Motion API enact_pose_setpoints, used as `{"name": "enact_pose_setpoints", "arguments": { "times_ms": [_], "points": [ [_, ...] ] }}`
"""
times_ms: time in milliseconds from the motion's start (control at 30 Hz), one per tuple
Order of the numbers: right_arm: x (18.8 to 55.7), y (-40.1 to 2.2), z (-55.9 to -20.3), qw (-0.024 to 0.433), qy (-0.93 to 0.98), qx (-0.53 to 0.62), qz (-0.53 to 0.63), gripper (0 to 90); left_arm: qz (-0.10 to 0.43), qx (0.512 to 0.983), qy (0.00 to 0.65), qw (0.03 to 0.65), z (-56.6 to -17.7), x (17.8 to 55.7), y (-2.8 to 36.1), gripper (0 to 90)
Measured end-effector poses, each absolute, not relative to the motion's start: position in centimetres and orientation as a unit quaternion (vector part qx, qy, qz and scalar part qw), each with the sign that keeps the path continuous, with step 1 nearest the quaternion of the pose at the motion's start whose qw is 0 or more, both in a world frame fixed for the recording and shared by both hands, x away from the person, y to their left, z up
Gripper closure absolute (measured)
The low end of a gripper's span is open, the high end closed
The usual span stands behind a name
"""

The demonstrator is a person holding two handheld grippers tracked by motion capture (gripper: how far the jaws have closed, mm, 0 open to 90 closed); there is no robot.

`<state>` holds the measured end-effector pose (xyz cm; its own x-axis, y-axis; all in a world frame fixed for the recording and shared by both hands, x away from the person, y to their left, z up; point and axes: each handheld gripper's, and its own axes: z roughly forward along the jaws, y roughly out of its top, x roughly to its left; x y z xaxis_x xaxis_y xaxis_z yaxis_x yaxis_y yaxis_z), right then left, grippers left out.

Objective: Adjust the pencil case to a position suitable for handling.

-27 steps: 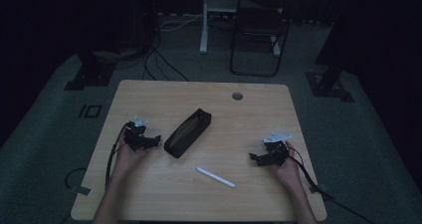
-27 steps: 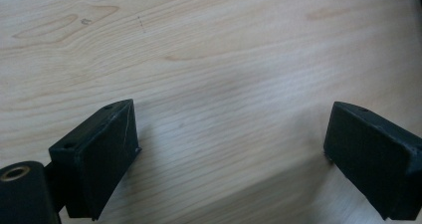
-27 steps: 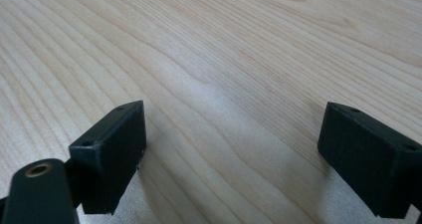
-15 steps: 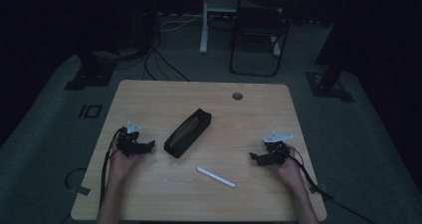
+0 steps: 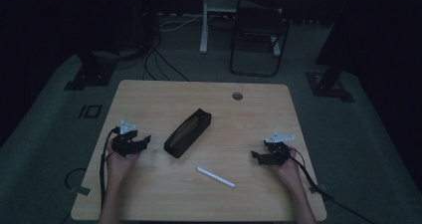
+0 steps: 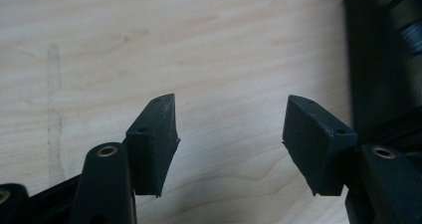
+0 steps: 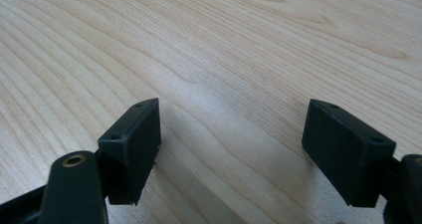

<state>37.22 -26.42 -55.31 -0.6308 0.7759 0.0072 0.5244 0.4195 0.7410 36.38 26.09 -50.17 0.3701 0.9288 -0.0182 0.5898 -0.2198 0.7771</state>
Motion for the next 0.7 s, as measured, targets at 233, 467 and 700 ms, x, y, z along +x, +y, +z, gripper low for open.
{"name": "enact_pose_setpoints", "arguments": {
  "times_ms": [233, 467, 700],
  "points": [
    [37.2, -26.5, -55.3, 0.173, 0.823, 0.398, 0.367, 23.0, 0.246, 0.746, 0.499, 0.366, -48.7, 35.8, 24.9, 37.7],
    [37.2, -26.5, -55.3, 0.175, 0.821, 0.403, 0.366, 23.0, 0.241, 0.748, 0.49, 0.376, -47.7, 35.3, 23.4, 37.6],
    [37.2, -26.5, -55.3, 0.175, 0.82, 0.404, 0.366, 23.0, 0.238, 0.753, 0.478, 0.383, -47.2, 35.0, 21.7, 37.7]
  ]
}}
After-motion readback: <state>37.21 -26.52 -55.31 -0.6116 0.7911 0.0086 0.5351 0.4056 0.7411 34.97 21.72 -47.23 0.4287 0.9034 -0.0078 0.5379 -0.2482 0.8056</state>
